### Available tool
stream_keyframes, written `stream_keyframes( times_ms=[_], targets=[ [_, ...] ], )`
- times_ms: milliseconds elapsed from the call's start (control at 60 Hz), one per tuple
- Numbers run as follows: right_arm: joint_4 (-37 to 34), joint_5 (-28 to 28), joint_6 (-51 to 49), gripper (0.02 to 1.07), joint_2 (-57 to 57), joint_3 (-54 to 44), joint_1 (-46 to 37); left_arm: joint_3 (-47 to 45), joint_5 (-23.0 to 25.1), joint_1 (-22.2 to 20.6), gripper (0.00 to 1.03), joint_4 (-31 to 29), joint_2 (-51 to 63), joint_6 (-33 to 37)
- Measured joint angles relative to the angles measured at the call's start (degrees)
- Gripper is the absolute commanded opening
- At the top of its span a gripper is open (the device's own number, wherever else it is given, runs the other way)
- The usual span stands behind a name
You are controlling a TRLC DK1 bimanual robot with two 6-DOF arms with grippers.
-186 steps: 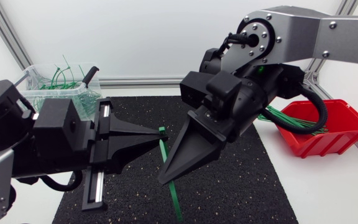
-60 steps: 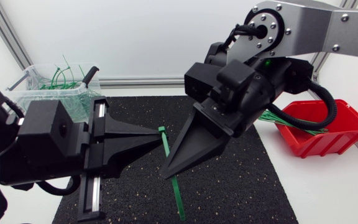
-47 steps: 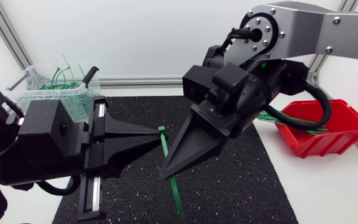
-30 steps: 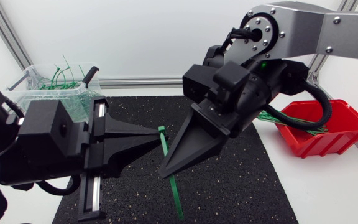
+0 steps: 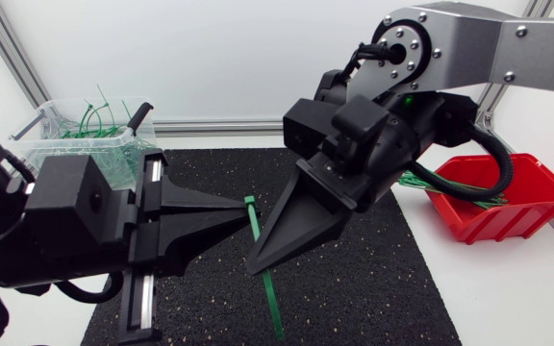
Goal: Take a green cable tie from the red box, thread the tail through the head to close it, then place it in the transparent bin on the left.
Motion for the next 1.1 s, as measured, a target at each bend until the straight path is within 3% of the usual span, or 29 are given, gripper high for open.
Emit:
stream_keyframes(
  times_ms=[1100],
  targets=[
    [-0.02,0.00,-0.22,0.08,-0.04,0.00,-0.37,-0.20,-0.39,-0.31,0.03,-1.09,0.72,-1.38]
  ],
)
